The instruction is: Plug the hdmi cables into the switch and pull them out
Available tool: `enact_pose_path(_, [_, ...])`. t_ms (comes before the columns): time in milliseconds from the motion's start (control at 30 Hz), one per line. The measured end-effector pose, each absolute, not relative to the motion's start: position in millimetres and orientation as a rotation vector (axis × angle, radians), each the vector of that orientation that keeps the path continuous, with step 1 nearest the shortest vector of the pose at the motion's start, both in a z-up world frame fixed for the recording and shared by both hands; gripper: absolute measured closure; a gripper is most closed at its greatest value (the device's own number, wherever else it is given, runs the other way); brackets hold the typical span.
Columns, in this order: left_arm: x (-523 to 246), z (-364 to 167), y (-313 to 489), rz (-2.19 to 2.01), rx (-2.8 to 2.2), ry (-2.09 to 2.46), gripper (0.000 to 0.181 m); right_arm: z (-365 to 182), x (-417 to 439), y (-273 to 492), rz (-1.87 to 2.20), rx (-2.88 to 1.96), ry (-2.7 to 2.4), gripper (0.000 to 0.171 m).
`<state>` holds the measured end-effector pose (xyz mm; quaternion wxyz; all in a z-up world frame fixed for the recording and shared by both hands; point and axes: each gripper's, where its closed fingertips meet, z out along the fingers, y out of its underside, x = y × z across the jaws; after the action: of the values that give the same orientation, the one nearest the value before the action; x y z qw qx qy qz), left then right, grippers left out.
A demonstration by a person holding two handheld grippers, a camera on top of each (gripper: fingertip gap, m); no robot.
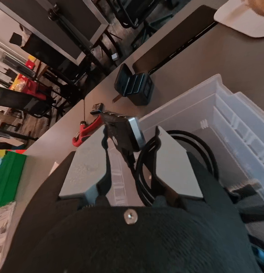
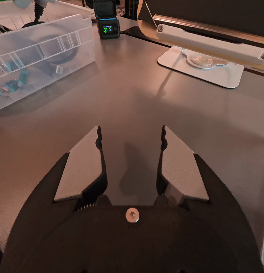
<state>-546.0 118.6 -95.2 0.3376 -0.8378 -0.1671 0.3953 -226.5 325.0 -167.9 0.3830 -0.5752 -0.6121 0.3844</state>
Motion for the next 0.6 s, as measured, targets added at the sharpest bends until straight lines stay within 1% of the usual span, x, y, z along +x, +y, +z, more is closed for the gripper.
enact_pose_path(33, [-554,-94,117,1.119,-2.186,-0.418,0.136,-169,-227,324,0.984,-1.468,-1.571,0.092])
enact_pose_path(67, [-559,-91,116,1.197,-2.19,-0.387,0.139,-169,-228,322,0.985,-1.465,-1.58,0.092])
enact_pose_path(133, [-565,-80,110,1.331,-2.173,-0.35,0.155,-169,-228,320,0.98,-1.449,-1.59,0.093])
enact_pose_path(233, [-561,-66,108,1.285,-2.164,-0.346,0.158,-168,-228,317,0.954,-1.412,-1.598,0.095])
enact_pose_path(300, [-554,-41,110,1.291,-2.123,-0.321,0.161,-164,-227,315,0.947,-1.371,-1.589,0.097])
enact_pose_path(400, [-527,25,118,1.437,-1.986,-0.159,0.162,-157,-224,313,0.939,-1.309,-1.57,0.099])
enact_pose_path(500, [-479,93,138,1.548,-1.831,0.093,0.164,-155,-224,312,0.948,-1.298,-1.565,0.099])
enact_pose_path(600, [-410,134,164,1.532,-1.697,0.329,0.164,-154,-222,307,1.037,-1.307,-1.585,0.098])
